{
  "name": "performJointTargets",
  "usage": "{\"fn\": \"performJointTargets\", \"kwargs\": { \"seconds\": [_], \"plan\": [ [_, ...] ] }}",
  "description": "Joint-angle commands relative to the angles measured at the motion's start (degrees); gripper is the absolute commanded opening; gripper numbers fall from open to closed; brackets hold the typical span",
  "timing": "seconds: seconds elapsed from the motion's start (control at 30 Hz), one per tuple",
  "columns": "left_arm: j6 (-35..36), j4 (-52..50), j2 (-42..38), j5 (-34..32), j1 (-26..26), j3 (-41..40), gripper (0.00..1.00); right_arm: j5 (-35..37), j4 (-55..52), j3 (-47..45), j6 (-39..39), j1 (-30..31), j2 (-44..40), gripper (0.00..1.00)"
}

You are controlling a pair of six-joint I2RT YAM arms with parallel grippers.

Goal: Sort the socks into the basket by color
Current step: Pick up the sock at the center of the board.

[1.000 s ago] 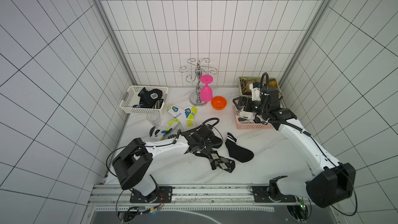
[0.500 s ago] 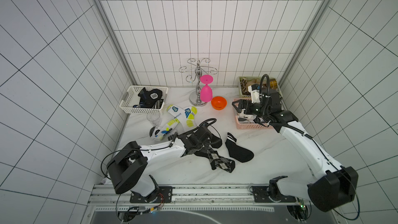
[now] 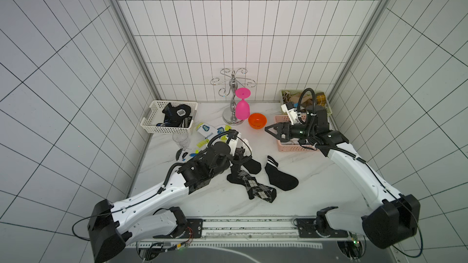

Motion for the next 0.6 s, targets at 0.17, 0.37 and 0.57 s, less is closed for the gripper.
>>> {"fn": "performJointTargets", "kwargs": {
  "seconds": [0.17, 0.37, 0.57],
  "plan": [
    [1.64, 6.98, 2.09, 6.95, 0.51, 6.71, 0.00, -13.33, 8.62, -2.01, 3.15, 5.20, 1.08, 0.91],
    [1.69, 9.24, 4.25, 10.12, 0.50, 9.14, 0.00, -12.86, 9.65, -1.29, 3.58, 6.99, 2.24, 0.76],
    [1.50, 10.27, 5.99, 12.47, 0.51, 9.52, 0.00, -12.00, 10.32, -1.07, 3.69, 7.36, 2.67, 0.28]
  ]
}}
